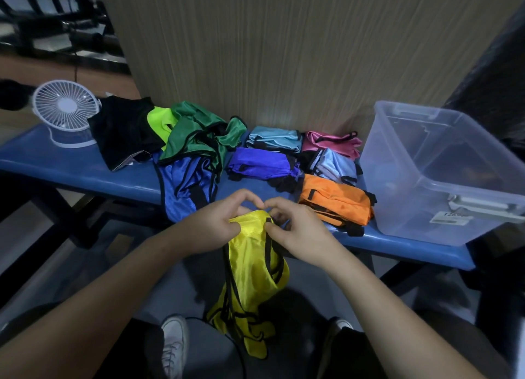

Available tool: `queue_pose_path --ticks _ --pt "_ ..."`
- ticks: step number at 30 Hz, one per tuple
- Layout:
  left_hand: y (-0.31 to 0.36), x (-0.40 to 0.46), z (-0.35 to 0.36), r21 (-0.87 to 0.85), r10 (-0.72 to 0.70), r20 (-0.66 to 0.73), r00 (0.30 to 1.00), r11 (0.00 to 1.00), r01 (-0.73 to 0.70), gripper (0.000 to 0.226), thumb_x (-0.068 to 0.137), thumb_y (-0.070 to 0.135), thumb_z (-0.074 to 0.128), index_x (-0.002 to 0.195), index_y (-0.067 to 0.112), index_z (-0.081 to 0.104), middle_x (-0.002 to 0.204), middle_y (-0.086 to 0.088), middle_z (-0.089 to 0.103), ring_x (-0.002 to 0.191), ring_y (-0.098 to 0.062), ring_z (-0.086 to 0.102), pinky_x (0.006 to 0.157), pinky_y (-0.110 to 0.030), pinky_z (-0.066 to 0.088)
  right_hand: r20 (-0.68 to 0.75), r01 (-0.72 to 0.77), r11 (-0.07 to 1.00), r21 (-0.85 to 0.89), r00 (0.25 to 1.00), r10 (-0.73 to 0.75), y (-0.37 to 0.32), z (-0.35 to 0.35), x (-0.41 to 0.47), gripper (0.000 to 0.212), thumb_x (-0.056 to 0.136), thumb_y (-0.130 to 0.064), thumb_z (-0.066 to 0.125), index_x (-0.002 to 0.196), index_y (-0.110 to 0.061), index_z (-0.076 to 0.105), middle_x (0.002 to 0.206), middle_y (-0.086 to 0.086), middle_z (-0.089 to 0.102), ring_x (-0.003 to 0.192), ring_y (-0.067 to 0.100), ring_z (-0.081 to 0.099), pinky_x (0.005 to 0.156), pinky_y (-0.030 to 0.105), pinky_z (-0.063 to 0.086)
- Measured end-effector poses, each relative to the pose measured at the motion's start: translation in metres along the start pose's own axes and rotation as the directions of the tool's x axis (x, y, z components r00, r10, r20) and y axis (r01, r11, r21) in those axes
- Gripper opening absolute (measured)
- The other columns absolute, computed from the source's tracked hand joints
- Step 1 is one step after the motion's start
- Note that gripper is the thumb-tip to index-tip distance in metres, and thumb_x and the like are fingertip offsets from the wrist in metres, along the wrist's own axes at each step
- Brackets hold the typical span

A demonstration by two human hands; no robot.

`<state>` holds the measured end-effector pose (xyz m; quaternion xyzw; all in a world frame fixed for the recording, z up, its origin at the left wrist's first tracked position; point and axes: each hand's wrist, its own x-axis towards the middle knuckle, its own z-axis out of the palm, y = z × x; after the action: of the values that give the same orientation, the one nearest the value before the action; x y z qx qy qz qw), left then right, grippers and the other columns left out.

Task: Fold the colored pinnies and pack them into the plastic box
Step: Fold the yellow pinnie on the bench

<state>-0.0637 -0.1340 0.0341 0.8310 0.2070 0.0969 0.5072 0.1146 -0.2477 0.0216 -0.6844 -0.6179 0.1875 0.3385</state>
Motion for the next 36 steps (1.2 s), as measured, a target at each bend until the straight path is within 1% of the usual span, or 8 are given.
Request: queue_pose_path --ticks 5,9,13,21,24,27,31,36 --pt "-0.002 0.000 0.001 0.037 0.005 0.000 1.000 0.999 -0.005 0.046 0.074 0.007 0.043 0.110 0.035 0.048 0.092 -0.003 0.073 0.069 -0.041 0.053 0.062 -0.044 0.040 -0.050 0.022 0.999 0.037 0.999 -0.020 -0.004 0.003 -0.001 0.015 0.086 -0.010 0.064 0.093 -0.023 0.064 0.077 -0.003 0.062 0.066 0.016 0.058 0.070 0.036 0.048" --pt "0.001 -0.004 -0.003 0.115 0.064 -0.061 0.996 0.992 -0.056 0.037 0.079 0.008 0.049 0.108 0.031 0.047 0.108 0.008 0.066 0.084 -0.032 0.065 0.076 -0.053 0.051 -0.113 0.014 0.999 0.041 0.994 -0.010 -0.004 0.001 -0.002 0.016 0.083 -0.010 0.064 0.087 -0.024 0.059 0.077 -0.008 0.058 0.062 0.012 0.054 0.063 0.028 0.041" --pt "0.001 -0.006 -0.010 0.239 0.162 -0.138 0.977 0.963 -0.126 0.028 0.089 0.000 0.057 0.098 0.026 0.051 0.094 0.014 0.063 0.057 -0.021 0.050 0.056 -0.037 0.039 -0.139 -0.001 1.000 0.027 0.990 0.005 -0.006 -0.006 -0.002 0.010 0.085 -0.011 0.065 0.086 -0.020 0.060 0.073 -0.008 0.057 0.059 0.008 0.052 0.058 0.019 0.036" --pt "0.000 -0.009 -0.014 0.450 0.238 -0.191 0.952 0.884 -0.130 0.013 0.096 0.012 0.061 0.099 0.024 0.064 0.082 0.032 0.056 0.061 -0.015 0.048 0.058 -0.017 0.034 -0.193 0.021 0.994 -0.104 0.980 -0.041 -0.002 -0.004 -0.002 0.008 0.091 -0.014 0.066 0.095 -0.016 0.072 0.062 -0.012 0.053 0.060 0.001 0.053 0.060 0.009 0.034" --pt "-0.001 -0.009 -0.017 0.412 0.228 -0.225 0.947 0.903 -0.120 0.013 0.098 0.013 0.060 0.098 0.027 0.061 0.066 0.019 0.053 0.056 -0.009 0.045 0.054 -0.018 0.030 -0.241 0.051 0.996 -0.078 0.968 -0.068 -0.003 -0.003 -0.002 0.014 0.092 -0.012 0.066 0.103 -0.018 0.072 0.063 -0.008 0.058 0.058 0.009 0.054 0.058 0.015 0.038" --pt "0.004 -0.011 -0.018 0.381 0.250 -0.252 0.935 0.914 -0.142 0.011 0.098 0.011 0.059 0.098 0.021 0.061 0.070 0.024 0.056 0.062 0.002 0.052 0.058 -0.012 0.035 -0.249 0.108 0.994 0.020 0.963 -0.100 -0.005 -0.004 -0.004 0.017 0.093 -0.006 0.062 0.103 -0.019 0.064 0.062 0.002 0.055 0.053 0.016 0.046 0.056 0.029 0.039" --pt "0.009 -0.013 -0.018 0.411 0.311 -0.255 0.916 0.892 -0.188 0.014 0.099 0.006 0.058 0.098 0.019 0.064 0.067 0.023 0.055 0.059 0.001 0.049 0.057 -0.011 0.033 -0.187 0.112 0.992 0.064 0.977 -0.098 -0.005 -0.005 -0.004 0.019 0.096 -0.005 0.057 0.103 -0.021 0.064 0.066 0.009 0.047 0.055 0.016 0.039 0.055 0.025 0.030" --pt "0.003 -0.009 -0.019 0.481 0.371 -0.195 0.908 0.843 -0.242 0.026 0.099 0.003 0.054 0.110 0.019 0.072 0.098 0.027 0.060 0.095 0.011 0.057 0.082 -0.004 0.036 -0.133 0.083 0.991 0.107 0.989 -0.069 -0.005 -0.005 -0.004 0.020 0.098 -0.006 0.055 0.103 -0.021 0.066 0.063 0.009 0.045 0.053 0.008 0.035 0.053 0.020 0.027"
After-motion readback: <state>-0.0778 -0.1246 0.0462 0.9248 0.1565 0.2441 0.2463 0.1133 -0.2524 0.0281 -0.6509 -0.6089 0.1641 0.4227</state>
